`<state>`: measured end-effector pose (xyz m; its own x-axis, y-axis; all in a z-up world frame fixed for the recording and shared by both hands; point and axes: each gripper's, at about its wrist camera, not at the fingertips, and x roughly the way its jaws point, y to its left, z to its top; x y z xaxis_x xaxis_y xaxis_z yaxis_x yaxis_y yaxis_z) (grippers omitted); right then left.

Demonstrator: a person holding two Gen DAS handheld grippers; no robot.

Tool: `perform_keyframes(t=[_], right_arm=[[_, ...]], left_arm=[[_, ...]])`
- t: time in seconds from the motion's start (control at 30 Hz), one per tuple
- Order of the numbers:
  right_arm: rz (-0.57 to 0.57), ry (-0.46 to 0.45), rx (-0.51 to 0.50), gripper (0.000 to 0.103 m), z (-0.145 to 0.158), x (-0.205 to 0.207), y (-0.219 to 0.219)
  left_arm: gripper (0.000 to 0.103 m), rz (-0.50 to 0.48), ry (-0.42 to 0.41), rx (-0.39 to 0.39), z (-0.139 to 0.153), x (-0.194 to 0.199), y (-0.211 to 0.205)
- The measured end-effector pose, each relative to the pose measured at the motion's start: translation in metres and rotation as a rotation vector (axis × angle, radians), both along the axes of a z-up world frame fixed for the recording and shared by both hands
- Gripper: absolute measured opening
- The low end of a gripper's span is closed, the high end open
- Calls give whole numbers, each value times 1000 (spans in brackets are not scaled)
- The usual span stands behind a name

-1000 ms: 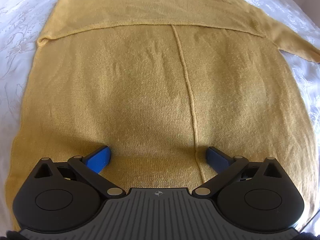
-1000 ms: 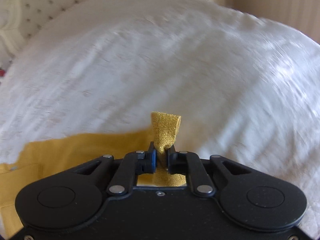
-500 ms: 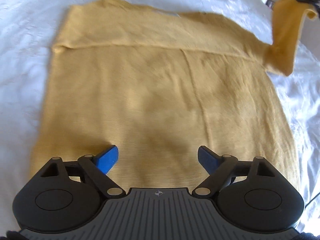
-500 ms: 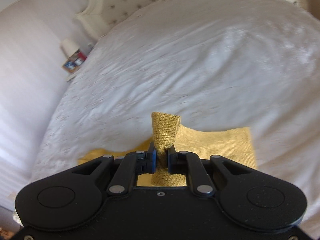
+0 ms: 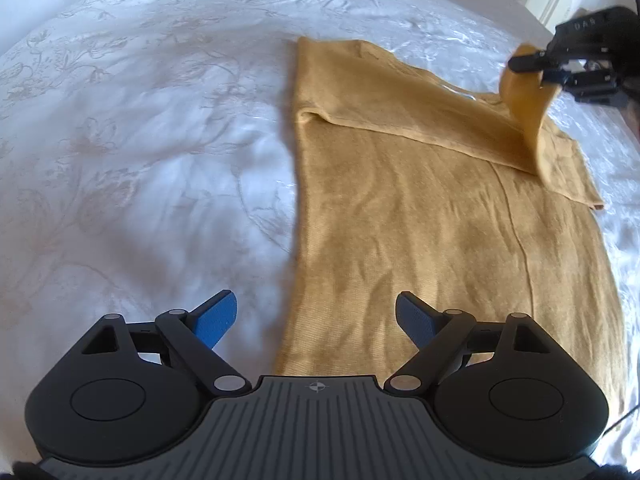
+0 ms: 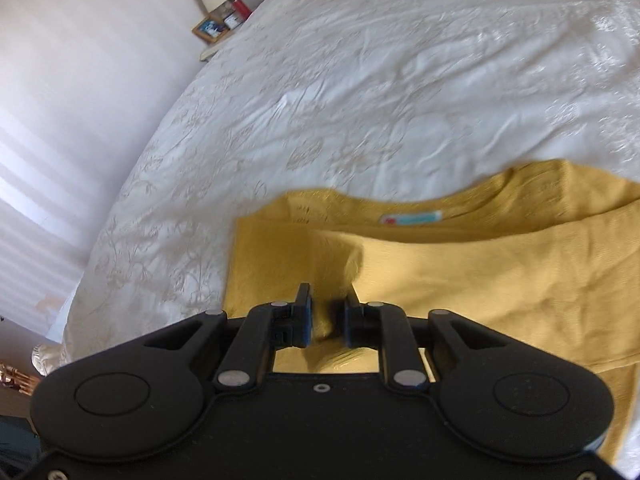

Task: Fold small clothes
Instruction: 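Lift the cuff with the right gripper, fold it across the body, release, then grasp the folded sleeve edge with the left gripper, fold it inward, release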

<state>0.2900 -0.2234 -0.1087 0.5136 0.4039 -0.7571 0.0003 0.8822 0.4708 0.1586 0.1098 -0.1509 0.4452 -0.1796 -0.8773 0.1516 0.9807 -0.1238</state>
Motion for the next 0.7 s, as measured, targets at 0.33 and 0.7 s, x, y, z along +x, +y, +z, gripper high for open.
perform_keyframes(t=[0.33, 0.7], right_arm=[[-47, 73, -42, 77, -28, -42, -24], [-123, 177, -198, 81, -60, -110, -78]], left_arm=[[88, -56, -42, -59, 11, 42, -25], [88, -197, -35, -117, 7, 112, -115]])
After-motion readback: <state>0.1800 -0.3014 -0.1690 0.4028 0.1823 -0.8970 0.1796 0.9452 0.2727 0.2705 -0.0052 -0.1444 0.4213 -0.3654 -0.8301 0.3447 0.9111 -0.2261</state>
